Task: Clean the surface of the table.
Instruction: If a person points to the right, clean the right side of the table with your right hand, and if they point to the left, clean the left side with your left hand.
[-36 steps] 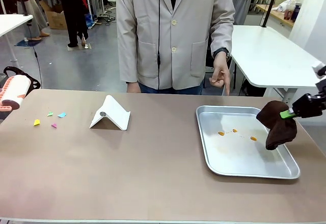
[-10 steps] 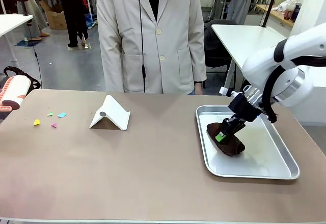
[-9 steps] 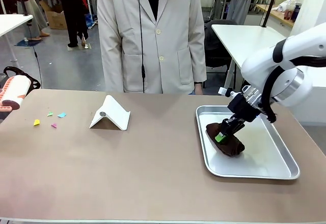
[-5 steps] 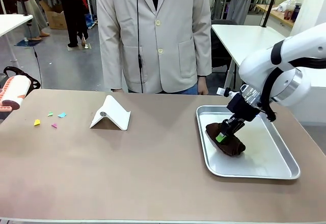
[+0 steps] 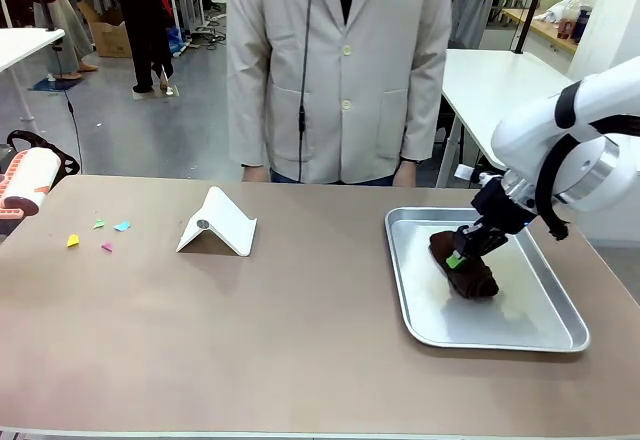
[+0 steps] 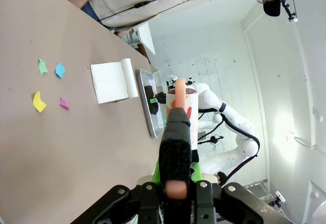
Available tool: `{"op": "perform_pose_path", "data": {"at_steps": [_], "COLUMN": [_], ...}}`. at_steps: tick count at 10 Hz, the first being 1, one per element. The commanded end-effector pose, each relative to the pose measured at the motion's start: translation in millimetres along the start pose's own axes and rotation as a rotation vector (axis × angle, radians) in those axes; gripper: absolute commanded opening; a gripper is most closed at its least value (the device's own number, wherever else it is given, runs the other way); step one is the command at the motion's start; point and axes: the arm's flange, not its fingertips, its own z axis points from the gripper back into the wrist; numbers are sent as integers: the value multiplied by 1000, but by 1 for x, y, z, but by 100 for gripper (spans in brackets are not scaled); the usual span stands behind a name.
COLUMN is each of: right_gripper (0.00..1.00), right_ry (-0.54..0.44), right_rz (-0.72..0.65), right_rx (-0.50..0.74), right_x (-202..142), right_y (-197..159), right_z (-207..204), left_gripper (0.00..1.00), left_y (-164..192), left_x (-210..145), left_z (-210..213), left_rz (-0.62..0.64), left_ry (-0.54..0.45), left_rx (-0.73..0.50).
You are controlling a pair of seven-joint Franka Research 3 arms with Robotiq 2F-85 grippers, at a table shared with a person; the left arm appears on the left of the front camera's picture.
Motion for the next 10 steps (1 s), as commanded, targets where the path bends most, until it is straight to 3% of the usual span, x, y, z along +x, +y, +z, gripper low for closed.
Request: {"op": "perform_pose_path", "data": {"at_steps": [1,4,6,8,10], "right_gripper": [11,11,11,11,11], "right_ry": [-15,-82,-138,-224,-284], "right_rz": [-130,-294,-359,-372,-334], "right_rx": [-117,-142,-68,166,512], "right_x": [-12,-23,-32,-42,-50], "right_y": [-22,-51,-66,-73,-76], "right_z": [3,20,35,49,62], "left_gripper": [0,0,0,0,0], "left_y": [-3,-3,-3,-3,-3], "left_x": [-3,-3,-3,-3,-3], "left_z": [-1,-1,-1,-1,-1], "left_rz": [-19,-19,-19,-19,-19], "left_ry": [0,0,0,0,0], "left_rx": [-9,-9,-9,-9,-9]}}
